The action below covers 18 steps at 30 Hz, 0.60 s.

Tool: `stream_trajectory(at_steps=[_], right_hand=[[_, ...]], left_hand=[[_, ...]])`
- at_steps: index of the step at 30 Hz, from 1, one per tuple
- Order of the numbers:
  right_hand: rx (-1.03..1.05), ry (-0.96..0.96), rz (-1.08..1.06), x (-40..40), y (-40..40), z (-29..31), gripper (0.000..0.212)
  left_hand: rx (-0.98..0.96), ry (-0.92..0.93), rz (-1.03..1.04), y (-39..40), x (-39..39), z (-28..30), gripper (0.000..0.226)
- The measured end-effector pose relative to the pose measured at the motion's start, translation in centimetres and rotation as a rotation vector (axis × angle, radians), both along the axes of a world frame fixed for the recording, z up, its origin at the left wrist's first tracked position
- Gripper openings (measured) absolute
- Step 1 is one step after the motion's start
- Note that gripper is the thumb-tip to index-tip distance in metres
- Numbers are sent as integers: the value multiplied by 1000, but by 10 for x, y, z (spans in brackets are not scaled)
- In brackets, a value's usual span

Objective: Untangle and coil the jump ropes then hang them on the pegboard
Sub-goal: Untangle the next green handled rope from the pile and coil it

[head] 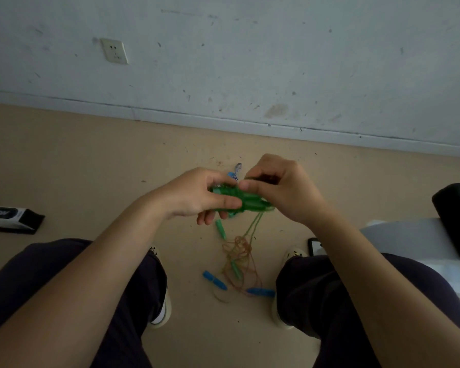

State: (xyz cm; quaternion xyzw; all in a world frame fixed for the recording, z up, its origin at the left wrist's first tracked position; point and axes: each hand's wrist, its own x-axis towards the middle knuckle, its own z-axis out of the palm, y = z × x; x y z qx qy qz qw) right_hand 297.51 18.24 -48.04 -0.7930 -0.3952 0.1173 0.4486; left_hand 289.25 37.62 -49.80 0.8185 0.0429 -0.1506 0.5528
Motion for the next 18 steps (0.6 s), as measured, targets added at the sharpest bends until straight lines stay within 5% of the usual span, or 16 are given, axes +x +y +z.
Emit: stream_trajectory(at_steps=[8, 13, 18], right_hand=[[42, 133, -41, -2, 6, -6, 10], [8, 130, -82, -3, 9, -11, 13], [-15, 104, -133, -2, 12, -15, 13]], left_hand=[[-157, 16, -42, -2, -4, 1, 30], [-94, -18, 38, -6, -5, -1, 46], [-14, -124, 73, -7, -3, -1, 29]])
